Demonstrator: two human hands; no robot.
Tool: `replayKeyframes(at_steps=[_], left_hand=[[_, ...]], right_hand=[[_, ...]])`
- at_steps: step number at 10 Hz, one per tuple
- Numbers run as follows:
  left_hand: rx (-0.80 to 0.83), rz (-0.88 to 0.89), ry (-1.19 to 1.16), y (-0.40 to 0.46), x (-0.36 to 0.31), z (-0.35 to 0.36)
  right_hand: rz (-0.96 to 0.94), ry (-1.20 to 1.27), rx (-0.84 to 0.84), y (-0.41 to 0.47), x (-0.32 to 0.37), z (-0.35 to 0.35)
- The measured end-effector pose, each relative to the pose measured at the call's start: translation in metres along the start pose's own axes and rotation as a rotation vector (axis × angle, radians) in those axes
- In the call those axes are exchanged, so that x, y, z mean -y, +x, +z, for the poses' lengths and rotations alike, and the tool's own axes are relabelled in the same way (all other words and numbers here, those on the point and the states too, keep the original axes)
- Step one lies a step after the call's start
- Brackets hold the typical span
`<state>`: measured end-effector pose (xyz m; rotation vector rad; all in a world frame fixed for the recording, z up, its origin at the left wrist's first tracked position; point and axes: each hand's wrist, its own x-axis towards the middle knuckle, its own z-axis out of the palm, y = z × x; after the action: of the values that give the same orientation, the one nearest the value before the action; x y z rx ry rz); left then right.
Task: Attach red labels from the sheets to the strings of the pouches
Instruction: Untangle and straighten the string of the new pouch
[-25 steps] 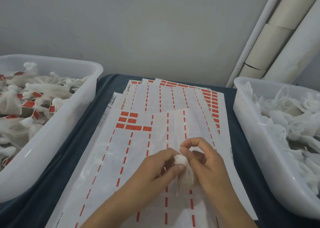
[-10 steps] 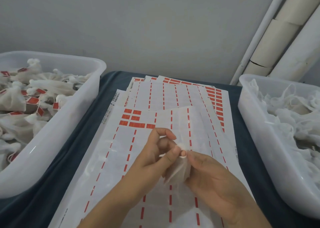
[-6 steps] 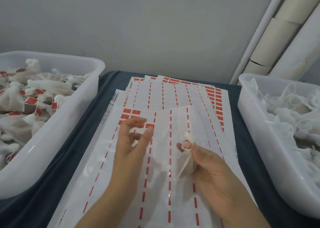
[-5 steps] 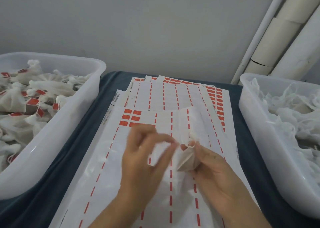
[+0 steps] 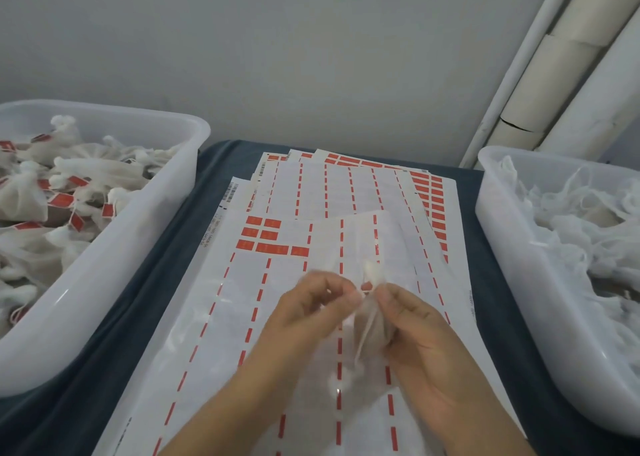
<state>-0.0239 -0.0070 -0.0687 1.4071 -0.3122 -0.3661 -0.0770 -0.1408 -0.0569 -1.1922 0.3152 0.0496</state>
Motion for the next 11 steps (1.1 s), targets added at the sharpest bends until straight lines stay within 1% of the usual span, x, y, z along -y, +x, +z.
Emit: replayKeyframes(at_steps=[1,2,3,4,5,6,7,8,9,10,11], left_hand=[[0.298,-0.500,-0.934,0.003,-0.003,-0.009],[0.197,-0.392,-0.990,0.003,-0.003,-0.012],[0.036,-0.279,-0.867,0.006,-0.007,-0.016],[-0.017,-0.162,-0.883,0.006,-0.011,-0.020],[-0.081,-0.134,-0.926,0.004,-0.017,-0.016],[-0.096,-0.059,-0.687,0.003,-0.020,-0.013],[-0.260,0.083,-0.258,0.009,-0.025,-0.018],[-0.490,0.201,0.421,0.029,-0.024,-0.033],[-0.438,0.173,0.868,0.048,-0.016,-0.045],[-0.369,0.021,0.977,0.058,-0.001,-0.049],[-0.355,-0.002,1.035,0.056,0.011,-0.047]], right_hand=[[-0.086,-0.187,0.013,0.000,-0.002,0.003],[-0.095,-0.308,0.026,-0.001,-0.002,0.007],[-0.057,-0.292,0.033,0.000,-0.003,0.005],[-0.037,-0.266,0.085,0.001,-0.006,0.009],[-0.045,-0.299,0.114,0.003,-0.007,0.010],[-0.049,-0.348,0.070,0.003,-0.006,0.006],[-0.103,-0.461,0.013,0.005,-0.005,0.005],[-0.182,-0.642,-0.135,0.011,-0.007,0.003],[-0.253,-0.849,-0.179,0.024,0.000,0.004],[-0.343,-1.141,-0.128,0.055,0.014,0.010],[-0.308,-1.427,-0.084,0.102,0.028,0.024]])
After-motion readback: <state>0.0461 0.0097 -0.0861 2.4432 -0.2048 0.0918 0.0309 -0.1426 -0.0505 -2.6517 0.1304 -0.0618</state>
